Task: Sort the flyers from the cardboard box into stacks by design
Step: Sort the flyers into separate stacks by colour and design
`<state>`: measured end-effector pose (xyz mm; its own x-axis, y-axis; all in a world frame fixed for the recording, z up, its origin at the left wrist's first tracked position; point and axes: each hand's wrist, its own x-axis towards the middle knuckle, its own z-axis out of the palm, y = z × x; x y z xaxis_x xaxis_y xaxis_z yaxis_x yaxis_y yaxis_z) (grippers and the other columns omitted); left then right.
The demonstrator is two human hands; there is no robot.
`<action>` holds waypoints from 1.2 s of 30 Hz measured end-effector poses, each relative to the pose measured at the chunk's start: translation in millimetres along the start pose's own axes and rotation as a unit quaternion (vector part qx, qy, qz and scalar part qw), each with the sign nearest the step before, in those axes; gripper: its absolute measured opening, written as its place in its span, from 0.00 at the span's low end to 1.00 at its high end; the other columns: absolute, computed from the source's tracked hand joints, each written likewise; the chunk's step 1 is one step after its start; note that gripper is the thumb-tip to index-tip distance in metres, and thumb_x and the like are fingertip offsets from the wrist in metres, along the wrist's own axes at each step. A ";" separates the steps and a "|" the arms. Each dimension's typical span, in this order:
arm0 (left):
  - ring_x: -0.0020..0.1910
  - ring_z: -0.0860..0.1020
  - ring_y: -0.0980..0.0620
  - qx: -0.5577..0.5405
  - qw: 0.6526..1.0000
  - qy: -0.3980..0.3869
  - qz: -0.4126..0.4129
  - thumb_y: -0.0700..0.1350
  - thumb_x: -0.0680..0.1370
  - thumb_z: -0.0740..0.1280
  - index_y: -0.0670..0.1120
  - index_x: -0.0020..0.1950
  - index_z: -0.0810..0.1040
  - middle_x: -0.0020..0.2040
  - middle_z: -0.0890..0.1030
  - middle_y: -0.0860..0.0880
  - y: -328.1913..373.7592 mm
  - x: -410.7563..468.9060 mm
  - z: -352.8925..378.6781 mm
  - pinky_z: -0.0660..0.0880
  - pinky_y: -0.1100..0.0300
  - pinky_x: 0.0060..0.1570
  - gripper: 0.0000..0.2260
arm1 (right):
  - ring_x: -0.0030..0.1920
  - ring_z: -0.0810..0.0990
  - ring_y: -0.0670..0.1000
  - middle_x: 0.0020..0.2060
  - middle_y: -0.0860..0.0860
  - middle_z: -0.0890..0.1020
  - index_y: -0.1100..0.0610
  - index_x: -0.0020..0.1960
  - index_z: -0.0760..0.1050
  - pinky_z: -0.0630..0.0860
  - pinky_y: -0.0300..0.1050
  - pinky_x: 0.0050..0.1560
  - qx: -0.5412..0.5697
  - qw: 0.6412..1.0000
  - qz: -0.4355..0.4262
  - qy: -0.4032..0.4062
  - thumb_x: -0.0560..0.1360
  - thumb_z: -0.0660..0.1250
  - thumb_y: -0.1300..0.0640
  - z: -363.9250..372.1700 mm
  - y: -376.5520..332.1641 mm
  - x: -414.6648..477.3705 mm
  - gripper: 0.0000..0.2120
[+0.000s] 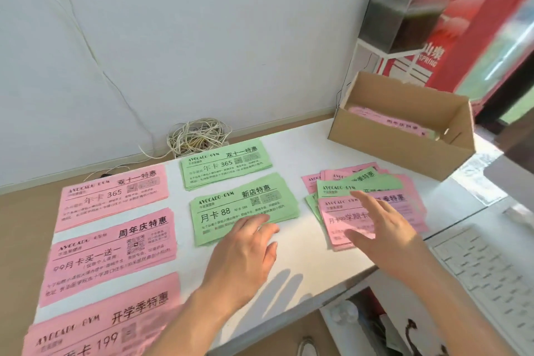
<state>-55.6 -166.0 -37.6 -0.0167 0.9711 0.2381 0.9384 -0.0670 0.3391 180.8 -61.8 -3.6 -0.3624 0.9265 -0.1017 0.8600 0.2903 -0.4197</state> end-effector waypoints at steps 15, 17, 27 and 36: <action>0.74 0.58 0.45 0.099 0.965 -0.237 0.046 0.55 0.80 0.58 0.44 0.73 0.60 0.75 0.59 0.42 117.0 120.9 108.1 0.56 0.54 0.72 0.25 | 0.56 0.76 0.50 0.67 0.47 0.69 0.42 0.75 0.53 0.76 0.47 0.56 -0.022 0.989 0.083 -0.124 0.71 0.69 0.52 -41.5 147.0 62.6 0.38; 0.65 0.69 0.46 0.051 0.973 -0.221 0.049 0.51 0.81 0.58 0.46 0.65 0.70 0.67 0.71 0.44 113.2 126.8 105.9 0.67 0.53 0.65 0.15 | 0.55 0.76 0.50 0.63 0.47 0.73 0.42 0.74 0.57 0.74 0.50 0.58 0.015 0.990 0.095 -0.102 0.74 0.68 0.50 -40.5 151.6 66.7 0.32; 0.34 0.75 0.48 -0.146 0.962 -0.015 -0.229 0.47 0.75 0.70 0.47 0.35 0.77 0.31 0.78 0.54 106.4 141.4 103.8 0.67 0.57 0.35 0.10 | 0.49 0.78 0.51 0.48 0.47 0.79 0.50 0.66 0.70 0.72 0.46 0.50 0.155 0.975 0.157 -0.034 0.79 0.57 0.42 -44.0 161.4 65.6 0.20; 0.32 0.80 0.50 -0.122 0.991 0.038 -0.049 0.41 0.76 0.68 0.55 0.59 0.65 0.47 0.80 0.56 102.7 122.9 108.5 0.72 0.62 0.32 0.18 | 0.39 0.77 0.48 0.50 0.51 0.72 0.45 0.71 0.62 0.69 0.39 0.33 0.111 0.979 0.171 -0.007 0.70 0.73 0.58 -38.3 152.0 65.9 0.34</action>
<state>76.2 -28.6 -72.3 -0.1375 0.9564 0.2577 0.8202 -0.0359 0.5709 301.4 52.5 -39.6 -0.0740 0.9565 -0.2823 0.8333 -0.0962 -0.5444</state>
